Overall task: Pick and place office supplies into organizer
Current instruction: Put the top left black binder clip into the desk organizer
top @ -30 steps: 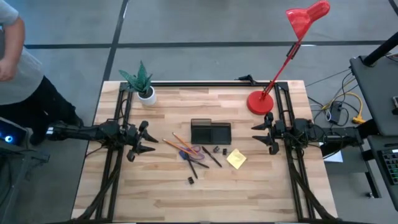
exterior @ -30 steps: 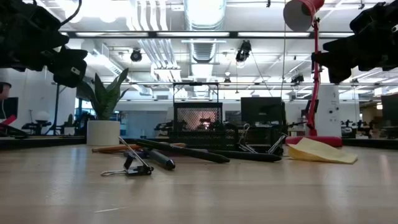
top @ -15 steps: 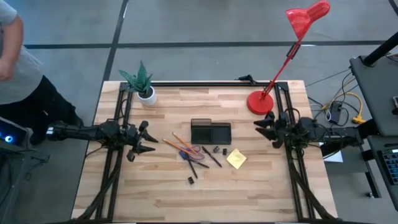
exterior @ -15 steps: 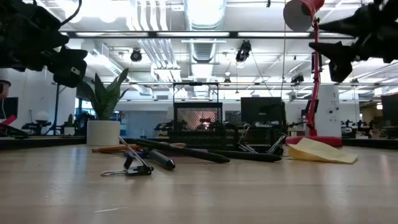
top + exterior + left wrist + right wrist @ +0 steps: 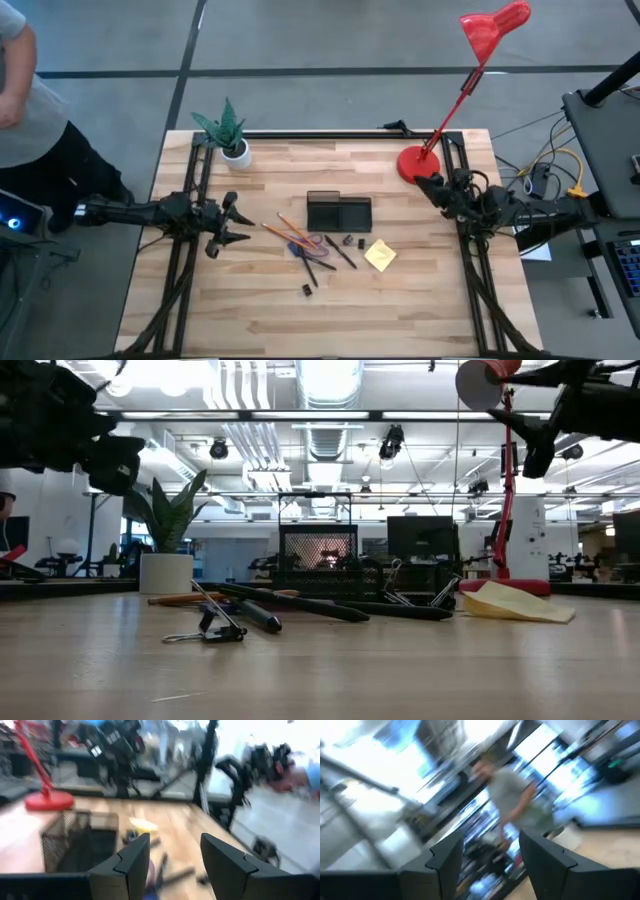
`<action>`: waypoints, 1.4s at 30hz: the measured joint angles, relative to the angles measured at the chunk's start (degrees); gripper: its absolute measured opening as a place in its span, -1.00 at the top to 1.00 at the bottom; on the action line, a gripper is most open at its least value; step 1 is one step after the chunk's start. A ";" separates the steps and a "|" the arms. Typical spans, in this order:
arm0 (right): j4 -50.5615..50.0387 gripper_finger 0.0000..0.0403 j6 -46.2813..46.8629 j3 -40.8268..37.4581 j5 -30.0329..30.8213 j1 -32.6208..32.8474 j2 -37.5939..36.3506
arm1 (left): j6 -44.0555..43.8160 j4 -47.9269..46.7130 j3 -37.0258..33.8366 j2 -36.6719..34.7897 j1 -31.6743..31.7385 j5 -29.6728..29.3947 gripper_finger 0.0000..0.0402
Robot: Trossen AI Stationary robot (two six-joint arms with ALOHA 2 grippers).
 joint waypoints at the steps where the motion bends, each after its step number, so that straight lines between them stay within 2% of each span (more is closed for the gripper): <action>1: 0.94 0.09 4.32 0.02 1.00 0.22 0.86 | -3.33 2.47 0.00 0.00 0.02 -0.14 0.19; 3: 1.19 0.09 9.40 0.02 1.05 0.23 2.98 | -12.40 7.80 0.00 -0.05 0.00 -0.13 0.19; 5: 0.66 0.09 9.18 0.11 1.08 0.31 4.96 | -18.13 12.65 0.00 -0.03 0.00 -0.17 0.19; 7: 1.06 0.09 7.74 1.14 1.84 0.29 7.03 | -18.63 19.87 -0.02 0.25 0.00 -1.91 0.19; 9: 2.16 0.09 10.31 2.80 3.04 0.29 9.35 | -19.25 26.57 -0.02 0.29 0.02 -6.37 0.19; 11: 2.11 0.09 11.67 5.29 -0.60 0.27 12.45 | -21.61 34.04 -0.02 0.27 0.04 -9.15 0.19; 13: 1.63 0.09 11.19 7.88 -2.99 0.33 15.43 | -21.70 40.71 -0.02 0.28 0.02 -10.17 0.19; 17: 0.64 0.09 9.64 12.51 -1.66 0.33 22.49 | -18.74 50.24 -0.02 -0.05 0.02 -10.47 0.19; 24: -0.74 0.09 7.04 20.31 -2.30 -2.25 36.06 | -19.08 55.21 -0.02 -0.03 0.02 -10.49 0.19; 32: -9.94 0.09 8.80 28.08 -13.32 -6.92 45.49 | -19.14 56.85 0.24 -0.05 0.00 -10.43 0.19; 35: -10.87 0.09 7.01 29.89 -14.95 -7.33 47.81 | -19.10 56.49 0.24 -0.05 0.02 -10.85 0.19; 40: -14.08 0.09 8.60 31.74 -20.47 -8.75 49.54 | -18.88 56.45 0.45 1.43 0.02 -16.88 0.19; 42: -17.06 0.09 9.87 31.89 -21.28 -9.37 49.27 | -16.17 56.71 0.81 2.39 0.02 -20.03 0.19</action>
